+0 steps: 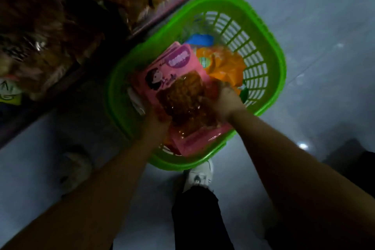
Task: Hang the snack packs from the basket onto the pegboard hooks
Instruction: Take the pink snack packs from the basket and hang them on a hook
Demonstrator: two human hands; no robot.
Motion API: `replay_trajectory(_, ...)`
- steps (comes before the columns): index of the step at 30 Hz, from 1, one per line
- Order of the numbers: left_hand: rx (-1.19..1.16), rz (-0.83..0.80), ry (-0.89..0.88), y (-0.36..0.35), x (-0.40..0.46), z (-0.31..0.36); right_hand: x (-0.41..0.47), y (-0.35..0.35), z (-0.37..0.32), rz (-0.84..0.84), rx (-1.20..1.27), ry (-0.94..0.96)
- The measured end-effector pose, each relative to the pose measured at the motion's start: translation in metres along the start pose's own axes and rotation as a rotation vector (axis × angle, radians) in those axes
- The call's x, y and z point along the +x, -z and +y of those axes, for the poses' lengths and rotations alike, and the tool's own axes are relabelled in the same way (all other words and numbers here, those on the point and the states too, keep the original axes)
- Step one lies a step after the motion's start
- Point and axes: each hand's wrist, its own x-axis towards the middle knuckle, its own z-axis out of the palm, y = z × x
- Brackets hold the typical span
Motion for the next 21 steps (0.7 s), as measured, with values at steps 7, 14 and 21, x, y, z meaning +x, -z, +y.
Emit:
replay_trajectory(7, -0.357, 0.153, 0.151, -0.002, 0.011, 0.028, 0.009, -0.011, 0.015, 0.271, 0.042, -0.163)
replay_trajectory(14, -0.295, 0.205, 0.137, -0.002, 0.026, 0.027, 0.006, 0.011, 0.035, 0.39, 0.268, -0.239)
replay_trajectory(21, -0.509, 0.183, 0.29, 0.001, 0.03, 0.033, 0.007, 0.009, 0.045, 0.258, 0.64, -0.332)
